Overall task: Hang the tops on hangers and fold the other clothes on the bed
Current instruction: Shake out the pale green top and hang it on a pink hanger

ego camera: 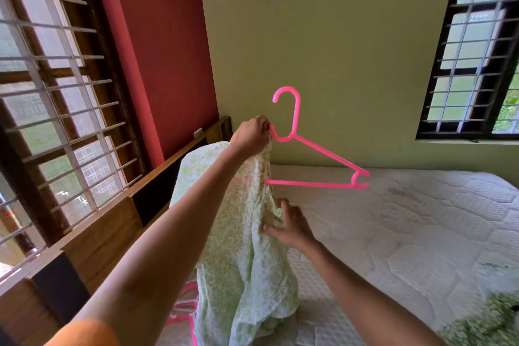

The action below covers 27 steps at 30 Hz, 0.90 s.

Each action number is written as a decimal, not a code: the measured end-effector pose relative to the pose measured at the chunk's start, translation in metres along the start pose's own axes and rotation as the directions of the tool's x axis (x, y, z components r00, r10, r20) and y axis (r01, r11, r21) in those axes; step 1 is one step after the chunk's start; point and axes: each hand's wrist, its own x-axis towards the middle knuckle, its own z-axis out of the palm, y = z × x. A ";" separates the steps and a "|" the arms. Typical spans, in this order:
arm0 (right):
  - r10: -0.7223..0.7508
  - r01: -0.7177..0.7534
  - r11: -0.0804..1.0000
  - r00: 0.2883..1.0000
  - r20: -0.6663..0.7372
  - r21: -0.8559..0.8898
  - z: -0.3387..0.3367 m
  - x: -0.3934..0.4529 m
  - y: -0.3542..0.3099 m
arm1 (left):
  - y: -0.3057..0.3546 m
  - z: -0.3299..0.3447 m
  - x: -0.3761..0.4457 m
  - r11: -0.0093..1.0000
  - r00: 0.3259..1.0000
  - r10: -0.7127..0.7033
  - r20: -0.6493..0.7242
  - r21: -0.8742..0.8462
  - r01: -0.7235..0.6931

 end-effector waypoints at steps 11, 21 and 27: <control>0.384 -0.348 0.923 0.869 0.312 -0.166 -0.092 0.046 0.075 | -0.058 0.003 -0.024 0.992 0.985 -0.081 0.153 -0.083 0.094; 0.354 -0.304 0.923 0.911 0.211 -0.238 -0.174 0.047 0.056 | -0.069 0.020 -0.038 0.994 1.000 -0.025 0.002 -0.109 0.026; 0.278 -0.274 0.945 0.961 -0.001 -0.178 -0.186 0.040 0.062 | -0.057 0.012 -0.035 1.000 0.997 -0.016 -0.081 0.026 0.018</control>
